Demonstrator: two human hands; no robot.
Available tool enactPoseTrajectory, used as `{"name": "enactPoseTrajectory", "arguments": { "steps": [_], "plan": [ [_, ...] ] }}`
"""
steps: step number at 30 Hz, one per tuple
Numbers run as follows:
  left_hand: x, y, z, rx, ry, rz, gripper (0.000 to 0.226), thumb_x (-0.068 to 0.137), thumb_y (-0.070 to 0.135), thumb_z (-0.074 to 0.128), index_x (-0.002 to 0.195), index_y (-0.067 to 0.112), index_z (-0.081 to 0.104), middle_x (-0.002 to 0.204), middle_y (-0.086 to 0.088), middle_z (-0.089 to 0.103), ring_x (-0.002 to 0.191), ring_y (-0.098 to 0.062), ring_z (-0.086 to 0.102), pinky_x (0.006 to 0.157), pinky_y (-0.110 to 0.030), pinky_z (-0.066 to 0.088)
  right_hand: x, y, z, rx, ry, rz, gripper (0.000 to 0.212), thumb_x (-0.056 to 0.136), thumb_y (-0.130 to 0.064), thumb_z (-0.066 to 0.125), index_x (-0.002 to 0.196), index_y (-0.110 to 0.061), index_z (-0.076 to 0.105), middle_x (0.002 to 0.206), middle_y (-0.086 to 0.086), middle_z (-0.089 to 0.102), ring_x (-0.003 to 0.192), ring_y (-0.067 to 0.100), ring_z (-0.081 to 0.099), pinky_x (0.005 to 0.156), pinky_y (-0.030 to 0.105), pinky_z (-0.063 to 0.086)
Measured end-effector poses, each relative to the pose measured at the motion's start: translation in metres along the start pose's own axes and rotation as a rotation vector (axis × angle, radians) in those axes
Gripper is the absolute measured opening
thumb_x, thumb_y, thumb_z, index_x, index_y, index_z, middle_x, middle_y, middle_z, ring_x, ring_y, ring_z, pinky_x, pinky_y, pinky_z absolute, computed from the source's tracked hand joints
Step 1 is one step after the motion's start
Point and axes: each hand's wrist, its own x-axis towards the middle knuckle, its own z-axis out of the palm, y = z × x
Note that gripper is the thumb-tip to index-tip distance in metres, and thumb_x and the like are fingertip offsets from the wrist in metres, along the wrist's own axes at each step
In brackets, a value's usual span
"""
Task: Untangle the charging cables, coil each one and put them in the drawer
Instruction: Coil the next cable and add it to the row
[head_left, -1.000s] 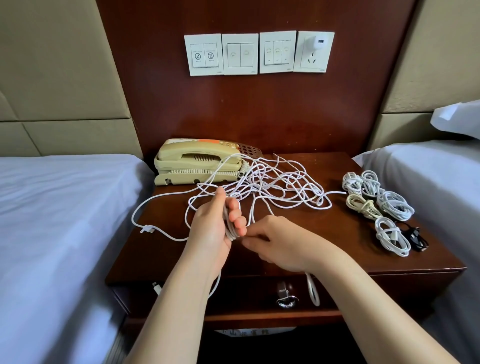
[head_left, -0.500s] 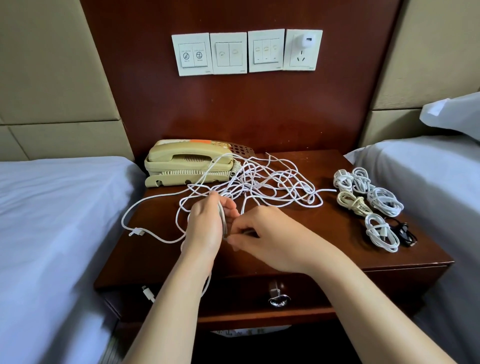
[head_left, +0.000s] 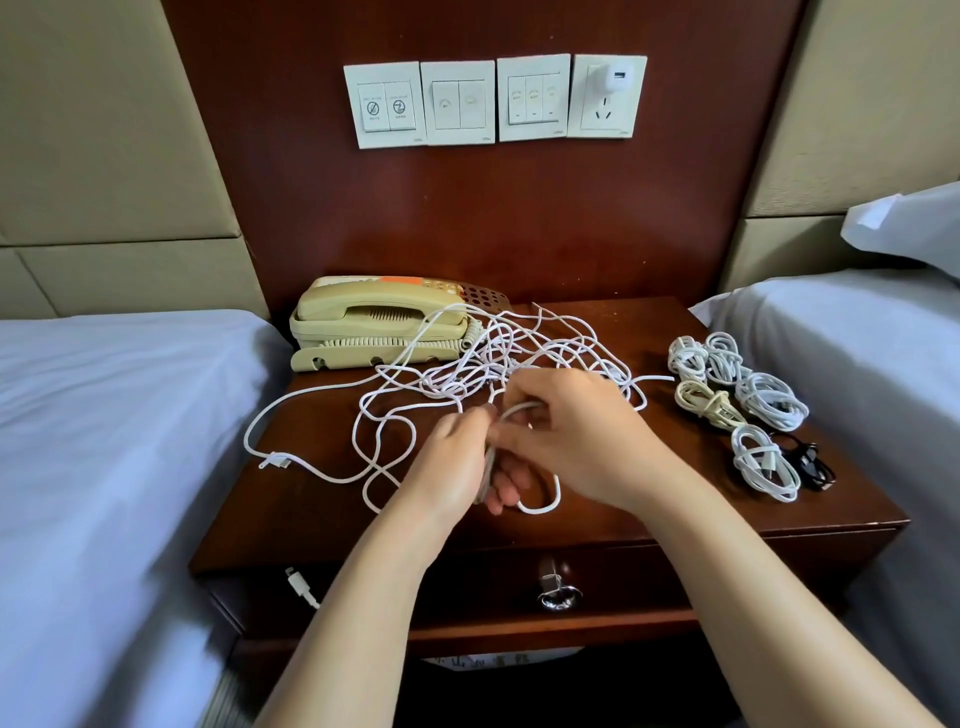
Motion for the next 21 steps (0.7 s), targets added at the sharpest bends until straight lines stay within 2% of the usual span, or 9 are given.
{"name": "enactPoseTrajectory", "arguments": {
  "steps": [2,6,9,11,13,18,21],
  "plan": [
    [-0.003,0.001,0.001,-0.092,-0.087,-0.058,0.055,0.102,0.028,0.024,0.061,0.003,0.051,0.042,-0.007,0.047,0.031,-0.013,0.038,0.034,-0.018,0.028,0.002,0.007,-0.005,0.052,0.047,-0.005,0.035,0.082,-0.034,0.07,0.059,-0.027,0.044,0.055,-0.009,0.049,0.056,0.006,0.044,0.057,0.026,0.035],
    [-0.006,0.003,0.0,-0.224,-0.228,-0.144,0.056,0.099,0.045,0.022,0.064,0.007,0.044,0.043,0.001,0.036,0.033,-0.008,0.027,0.035,-0.019,0.024,0.003,0.017,-0.005,0.237,0.016,0.012,0.033,0.082,-0.029,0.071,0.059,-0.02,0.049,0.047,-0.01,0.042,0.047,0.007,0.036,0.05,0.024,0.03],
    [-0.008,0.006,-0.004,-0.2,-0.322,-0.132,0.048,0.086,0.053,0.037,0.063,0.011,0.043,0.047,0.005,0.027,0.035,-0.005,0.022,0.036,-0.018,0.024,0.004,0.023,-0.003,0.382,-0.003,0.021,0.033,0.083,-0.023,0.071,0.06,-0.013,0.051,0.042,-0.012,0.04,0.042,0.005,0.032,0.045,0.016,0.026],
    [-0.01,0.007,-0.006,-0.148,-0.371,-0.094,0.042,0.079,0.052,0.045,0.063,0.013,0.042,0.048,0.007,0.023,0.037,-0.004,0.021,0.037,-0.017,0.024,0.005,0.027,-0.003,0.413,-0.019,0.019,0.03,0.083,-0.02,0.071,0.062,-0.008,0.053,0.047,-0.012,0.041,0.044,0.004,0.032,0.045,0.014,0.026],
    [-0.012,0.008,-0.007,-0.098,-0.407,-0.078,0.038,0.081,0.048,0.047,0.065,0.014,0.04,0.049,0.008,0.023,0.038,-0.004,0.021,0.037,-0.016,0.024,0.005,0.029,-0.003,0.451,-0.047,0.025,0.03,0.082,-0.019,0.071,0.061,-0.008,0.053,0.049,-0.005,0.04,0.044,0.003,0.03,0.045,0.014,0.026],
    [-0.013,0.01,-0.011,-0.01,-0.415,-0.045,0.036,0.095,0.037,0.039,0.067,0.013,0.037,0.05,0.007,0.024,0.04,-0.004,0.021,0.039,-0.017,0.024,0.0,0.034,-0.005,0.932,-0.15,0.14,0.031,0.075,-0.023,0.066,0.062,-0.006,0.043,0.042,-0.008,0.031,0.037,0.005,0.026,0.038,0.016,0.023],
    [-0.012,0.01,-0.017,0.053,-0.351,-0.021,0.038,0.099,0.033,0.035,0.066,0.013,0.036,0.05,0.006,0.023,0.04,-0.005,0.021,0.038,-0.017,0.024,-0.001,0.04,-0.01,1.05,-0.166,0.236,0.034,0.077,-0.026,0.063,0.059,-0.013,0.037,0.047,-0.008,0.022,0.04,0.005,0.019,0.037,0.015,0.023]
  ]
}}
